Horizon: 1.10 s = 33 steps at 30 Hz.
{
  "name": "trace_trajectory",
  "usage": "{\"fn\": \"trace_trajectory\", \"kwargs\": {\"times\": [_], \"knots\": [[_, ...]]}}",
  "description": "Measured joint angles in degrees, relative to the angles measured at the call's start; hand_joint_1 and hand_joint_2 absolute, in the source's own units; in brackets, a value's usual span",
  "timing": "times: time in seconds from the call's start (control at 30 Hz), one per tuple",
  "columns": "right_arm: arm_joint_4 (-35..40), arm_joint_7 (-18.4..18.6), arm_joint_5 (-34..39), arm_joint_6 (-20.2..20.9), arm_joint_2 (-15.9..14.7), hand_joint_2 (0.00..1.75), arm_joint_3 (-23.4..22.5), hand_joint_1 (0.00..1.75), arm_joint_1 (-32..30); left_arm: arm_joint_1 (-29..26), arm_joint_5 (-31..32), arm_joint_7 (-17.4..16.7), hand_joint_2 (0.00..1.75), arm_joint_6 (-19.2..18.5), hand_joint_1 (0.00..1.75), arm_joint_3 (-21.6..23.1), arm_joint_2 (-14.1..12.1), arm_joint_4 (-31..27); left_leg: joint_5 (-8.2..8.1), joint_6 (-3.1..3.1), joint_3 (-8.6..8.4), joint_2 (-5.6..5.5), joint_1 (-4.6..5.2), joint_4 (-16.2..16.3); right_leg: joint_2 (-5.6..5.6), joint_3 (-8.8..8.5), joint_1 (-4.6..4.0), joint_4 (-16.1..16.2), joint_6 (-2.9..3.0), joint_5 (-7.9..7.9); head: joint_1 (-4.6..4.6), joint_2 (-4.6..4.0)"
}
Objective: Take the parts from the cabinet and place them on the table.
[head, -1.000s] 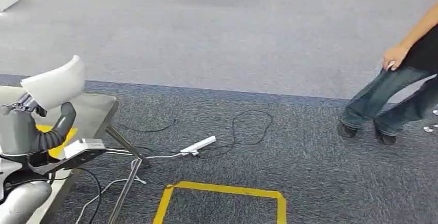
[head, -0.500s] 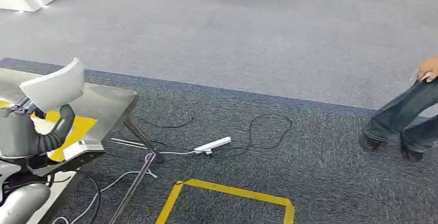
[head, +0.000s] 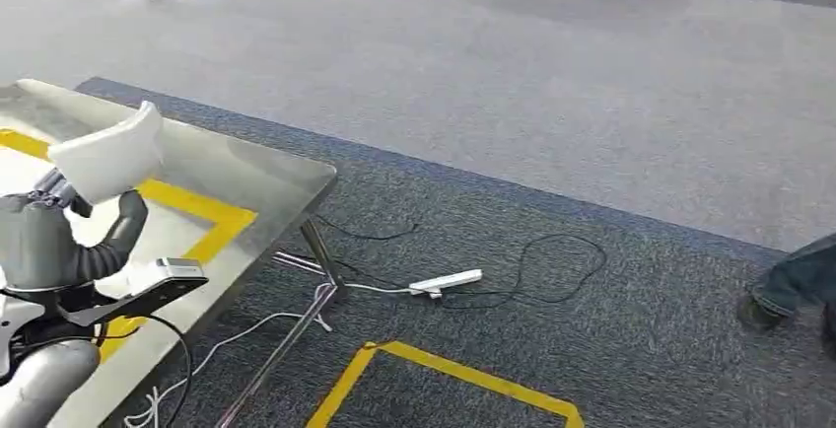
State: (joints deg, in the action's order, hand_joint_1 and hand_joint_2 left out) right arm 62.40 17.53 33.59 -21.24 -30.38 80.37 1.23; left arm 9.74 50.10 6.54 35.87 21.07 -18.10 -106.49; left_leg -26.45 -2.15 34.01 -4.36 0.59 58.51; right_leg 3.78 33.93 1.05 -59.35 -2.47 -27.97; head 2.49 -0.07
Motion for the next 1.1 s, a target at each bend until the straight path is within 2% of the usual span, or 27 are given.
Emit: {"fn": "trace_trajectory", "kwargs": {"times": [0.03,0.13,0.17,0.2,0.23,0.3,0.33,0.37,0.4,0.43,0.47,0.5,0.53,0.63,0.67,0.7,0.73,0.77,0.8,0.83,0.87,0.9,0.93,0.97,1.0,1.03,1.1], "knots": [[-0.4,-0.2,-0.1,0.4,0.3,0.00,0.0,0.00,0.0,0.3,0.1,0.0,1.75,0.1,1.75,0.0,0.0,0.0,-0.01,0.20,0.46,-0.60,0.06,0.6,0.28,-0.68,0.19,1.3,0.10,-0.06,-0.11,0.00],[-0.5,0.4,-0.5,0.0,0.2,0.00,0.0,0.00,0.0,0.0,0.4,-0.4,1.75,0.3,1.75,0.1,-0.2,0.0,0.43,1.11,0.65,-2.09,-0.33,0.1,-1.12,-0.87,-0.27,1.0,0.76,-0.06,-0.04,0.00],[-0.5,0.5,-0.6,-0.1,0.5,0.00,0.0,0.00,0.0,-0.1,0.7,-0.3,1.75,0.3,1.75,0.0,-0.2,0.0,-0.14,1.36,0.77,-1.81,-0.36,0.6,-1.98,-1.18,0.21,1.7,1.28,0.26,0.04,0.00],[-0.5,0.9,-0.9,-0.2,0.3,0.00,0.0,0.00,0.0,-0.2,0.9,-0.3,1.75,0.5,1.75,0.0,-0.3,0.0,-1.35,1.65,1.40,0.85,-0.05,2.1,-2.43,-1.46,0.10,1.8,1.66,0.17,-0.37,0.00],[-0.1,1.3,-1.1,-0.4,0.2,0.00,0.0,0.00,0.0,-0.2,0.9,-0.3,1.75,0.7,1.75,-0.1,-0.5,0.0,-3.52,2.02,3.01,2.58,-0.12,5.7,-3.07,-1.60,0.06,1.9,2.02,0.11,-0.68,0.00],[1.4,2.4,-1.5,-1.1,-0.6,0.00,0.0,0.00,-0.5,-0.6,0.9,-0.3,1.75,0.9,1.75,-0.2,-0.6,0.0,-7.33,2.45,7.13,3.59,-0.42,14.6,-4.31,-1.77,0.00,1.9,2.27,-0.10,-0.65,0.00],[1.7,2.7,-1.4,-1.6,-0.8,0.00,0.0,0.00,-0.6,-0.8,0.9,-0.3,1.75,0.8,1.75,-0.2,-0.6,0.0,-7.94,2.63,8.61,3.63,-0.60,17.6,-5.05,-1.81,0.00,1.9,2.31,-0.22,-0.63,0.00],[1.7,2.6,-1.4,-1.7,-0.8,0.00,0.0,0.00,-0.6,-0.8,0.9,-0.4,1.75,0.7,1.75,-0.2,-0.6,0.0,-7.11,2.74,8.69,3.66,-0.77,17.5,-5.76,-1.90,0.00,1.8,2.25,-0.34,-0.68,0.00],[1.6,2.2,-1.5,-1.3,-0.8,0.00,0.0,0.00,-0.5,-0.8,1.0,-0.4,1.75,0.6,1.75,-0.2,-0.6,0.0,-5.23,2.76,7.61,3.74,-0.86,15.2,-6.38,-2.02,0.00,1.8,2.24,-0.46,-0.63,0.00],[1.6,1.8,-1.5,-0.8,-0.7,0.00,0.0,0.00,-0.3,-0.7,1.2,-0.5,1.75,0.5,1.75,-0.2,-0.6,0.0,-2.61,2.67,5.41,4.11,-0.86,10.7,-7.01,-2.27,-0.01,1.8,2.10,-0.61,-0.66,0.00],[1.5,1.7,-1.5,-0.8,-0.6,0.00,0.0,0.00,-0.2,-0.6,1.4,-0.7,1.75,0.5,1.75,-0.2,-0.6,0.0,-0.16,2.43,2.75,5.12,-0.75,5.5,-7.55,-2.61,-0.01,1.8,1.88,-0.81,-0.68,0.00],[1.5,1.8,-1.6,-0.9,-0.6,0.00,0.0,0.00,-0.3,-0.3,1.5,-0.9,1.75,0.5,1.75,-0.2,-0.6,0.0,0.92,1.96,0.53,8.00,-0.35,1.1,-8.09,-2.95,-0.08,1.9,1.61,-1.04,-0.68,0.00],[1.5,1.7,-1.6,-0.9,-0.5,0.00,0.0,0.00,-0.4,0.0,1.7,-1.0,1.75,0.5,1.75,-0.2,-0.5,0.0,0.08,1.71,-0.06,9.46,0.58,-0.1,-8.71,-2.94,-0.50,1.7,1.18,-1.35,-0.66,0.00],[-0.9,0.1,-1.5,0.2,0.7,0.00,-0.5,0.00,0.0,0.6,2.1,-1.4,1.75,0.3,1.75,-0.2,-0.3,0.2,0.15,1.08,0.56,7.28,0.47,-0.1,-10.86,-3.33,-0.58,2.2,0.60,-1.46,-0.63,0.00],[-1.5,-0.2,-1.5,0.5,1.2,0.00,-0.7,0.00,0.3,0.7,2.2,-1.4,1.75,0.3,1.75,-0.2,-0.2,0.2,0.51,0.62,0.07,6.62,0.12,-0.8,-10.96,-3.57,-0.60,2.2,0.11,-1.82,-0.63,0.00],[-2.0,-0.4,-1.5,0.6,1.5,0.00,-0.9,0.00,0.4,0.8,2.3,-1.4,1.75,0.3,1.75,-0.2,0.0,0.2,0.69,0.33,-0.14,6.13,-0.15,-1.1,-7.82,-2.96,-0.35,1.2,-0.18,-2.65,-0.46,0.00],[-2.4,-0.6,-1.5,0.6,1.8,0.00,-0.9,0.00,0.5,1.3,2.3,-1.4,1.75,0.3,1.75,-0.2,0.1,0.3,0.71,-0.01,-0.11,5.61,-0.30,-1.1,-5.42,-1.55,-0.23,-1.8,-0.16,-4.34,-0.48,0.00],[-2.9,-0.7,-1.5,0.7,2.0,0.00,-0.9,0.00,0.5,1.5,2.3,-1.4,1.75,0.3,1.75,-0.2,0.3,0.3,0.72,-0.13,-0.08,4.85,-0.35,-1.1,-4.34,1.10,-0.22,-7.1,-0.29,-6.70,-0.13,0.00],[-3.4,-0.6,-1.5,0.7,2.1,0.00,-0.9,0.00,0.5,1.5,2.3,-1.4,1.75,0.3,1.75,-0.1,0.5,0.4,0.70,-0.15,-0.09,4.09,-0.33,-1.1,-3.99,3.91,-0.23,-12.4,-0.43,-8.64,-0.17,0.00],[-3.7,-0.6,-1.4,0.7,2.3,0.00,-0.9,0.00,0.3,1.5,2.3,-1.4,1.75,0.3,1.75,0.0,0.6,0.5,0.70,-0.15,-0.11,3.30,-0.32,-1.1,-3.96,6.12,-0.26,-16.0,-0.46,-9.42,-0.15,0.00],[-4.0,-0.6,-1.4,0.7,2.3,0.00,-0.9,0.00,0.2,1.5,2.3,-1.4,1.75,0.3,1.75,0.1,0.7,0.7,0.69,-0.15,-0.16,2.49,-0.32,-1.0,-3.93,7.23,-0.26,-17.1,-0.43,-8.80,-0.17,0.00],[-4.2,-0.6,-1.4,0.8,2.5,0.00,-0.9,0.00,0.2,1.5,2.3,-1.4,1.75,0.3,1.75,0.2,0.8,0.8,0.68,-0.14,-0.24,1.74,-0.36,-1.0,-3.90,6.97,-0.24,-15.4,-0.37,-6.87,-0.15,0.00],[-4.4,-0.6,-1.5,0.8,2.5,0.00,-0.9,0.00,0.2,1.5,2.3,-1.4,1.75,0.3,1.75,0.2,0.8,0.9,0.60,-0.05,-0.39,0.79,-0.45,-1.0,-3.73,5.25,-0.17,-10.8,-0.33,-3.71,-0.17,0.00],[-4.4,-0.2,-1.7,0.8,2.5,0.00,-0.9,0.00,0.2,1.4,2.3,-1.4,1.75,0.4,1.75,0.2,0.8,0.9,0.42,0.16,-0.55,0.08,-0.55,-0.9,-3.02,2.82,-0.02,-5.1,-0.30,-0.63,-0.17,0.00],[-3.9,0.8,-1.9,0.3,2.2,0.00,-0.9,0.00,0.1,1.3,2.3,-1.4,1.75,0.6,1.75,0.1,0.8,0.9,0.19,0.49,-0.47,-0.65,-0.65,-0.6,-0.56,0.80,0.36,-0.3,-0.47,1.22,-0.15,0.00],[-2.9,1.7,-2.1,-0.5,1.8,0.00,-0.9,0.00,-0.2,1.2,2.3,-1.5,1.75,0.7,1.75,0.1,0.6,0.9,-0.07,0.88,-0.06,-1.34,-0.24,0.0,0.93,-0.39,0.53,1.0,-0.43,0.07,-0.13,0.00],[-0.9,2.4,-2.3,-1.3,0.9,0.00,-0.9,0.00,-0.4,0.6,2.3,-1.6,1.75,0.7,1.75,-0.1,0.3,0.8,0.24,1.35,0.40,-2.58,-0.63,0.0,-0.18,-0.59,0.28,0.9,0.08,-0.04,-0.17,0.00]]}}
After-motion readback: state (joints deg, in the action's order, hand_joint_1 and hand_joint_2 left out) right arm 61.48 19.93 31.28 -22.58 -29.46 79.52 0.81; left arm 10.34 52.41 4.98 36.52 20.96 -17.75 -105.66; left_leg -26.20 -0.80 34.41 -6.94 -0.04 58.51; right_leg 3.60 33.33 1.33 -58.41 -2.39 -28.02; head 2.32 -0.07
